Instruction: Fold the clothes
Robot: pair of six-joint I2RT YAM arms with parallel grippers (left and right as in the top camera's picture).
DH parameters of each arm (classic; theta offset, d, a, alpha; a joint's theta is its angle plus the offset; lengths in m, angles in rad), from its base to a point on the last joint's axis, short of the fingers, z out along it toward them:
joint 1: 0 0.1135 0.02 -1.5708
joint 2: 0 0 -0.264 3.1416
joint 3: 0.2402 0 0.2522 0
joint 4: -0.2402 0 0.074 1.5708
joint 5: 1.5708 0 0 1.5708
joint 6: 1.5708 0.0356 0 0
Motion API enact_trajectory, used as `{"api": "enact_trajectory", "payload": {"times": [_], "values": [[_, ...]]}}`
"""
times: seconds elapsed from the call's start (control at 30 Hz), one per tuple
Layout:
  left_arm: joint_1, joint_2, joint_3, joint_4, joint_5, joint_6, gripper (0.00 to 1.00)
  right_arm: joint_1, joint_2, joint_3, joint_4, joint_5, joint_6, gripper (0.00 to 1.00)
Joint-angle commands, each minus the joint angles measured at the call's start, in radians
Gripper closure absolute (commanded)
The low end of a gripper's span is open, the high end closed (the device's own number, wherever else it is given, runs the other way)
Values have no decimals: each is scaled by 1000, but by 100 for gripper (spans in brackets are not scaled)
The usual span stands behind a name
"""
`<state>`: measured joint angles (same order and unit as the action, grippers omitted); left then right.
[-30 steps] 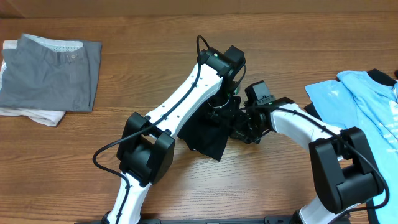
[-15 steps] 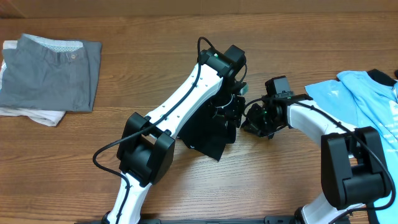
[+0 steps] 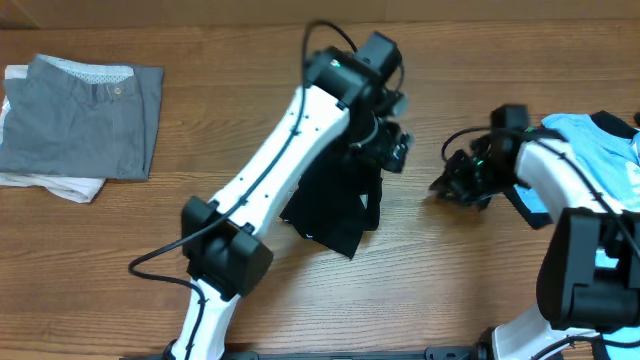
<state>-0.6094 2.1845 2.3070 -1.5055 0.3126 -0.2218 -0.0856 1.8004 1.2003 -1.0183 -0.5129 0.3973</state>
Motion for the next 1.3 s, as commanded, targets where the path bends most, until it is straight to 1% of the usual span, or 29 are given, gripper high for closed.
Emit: {"api": "enact_trajectory", "payload": {"times": [0.0,0.1,0.13,0.23,0.3,0.37,0.5,0.67,0.77,0.9,1.0,1.07,1.17,1.27], "values": [[93,-30,35,-26,-122,-42,0,8,-1,132,-91,-65,-193,74],[173,-29,30,-44,-124,-65,0,30,-15,204,-151,-66,-193,73],[208,-29,30,-53,-134,-84,0,42,-23,217,-163,-67,-193,69],[292,-28,29,-61,-167,-119,0,92,-39,222,-216,-65,-198,46],[343,-26,28,-61,-176,-119,0,140,-39,221,-285,-64,-238,41],[380,-21,24,-61,-189,-119,0,182,-39,220,-325,-63,-245,38],[435,-2,23,-61,-189,-119,0,286,-39,220,-323,-61,-195,37],[454,9,16,-77,-194,-115,0,379,-39,220,-324,99,-46,37],[454,9,11,-77,-211,-115,0,413,-39,214,-311,105,-6,37],[452,9,11,-77,-219,-115,0,429,-39,181,-259,108,58,37],[452,9,11,-76,-219,-115,0,432,-39,128,-211,108,114,41],[452,9,11,-76,-219,-115,0,439,-39,90,-167,108,132,44],[452,9,11,-72,-219,-115,0,444,-39,49,-118,101,150,44],[452,9,11,-71,-219,-115,0,445,-39,44,-116,93,158,44]]}}
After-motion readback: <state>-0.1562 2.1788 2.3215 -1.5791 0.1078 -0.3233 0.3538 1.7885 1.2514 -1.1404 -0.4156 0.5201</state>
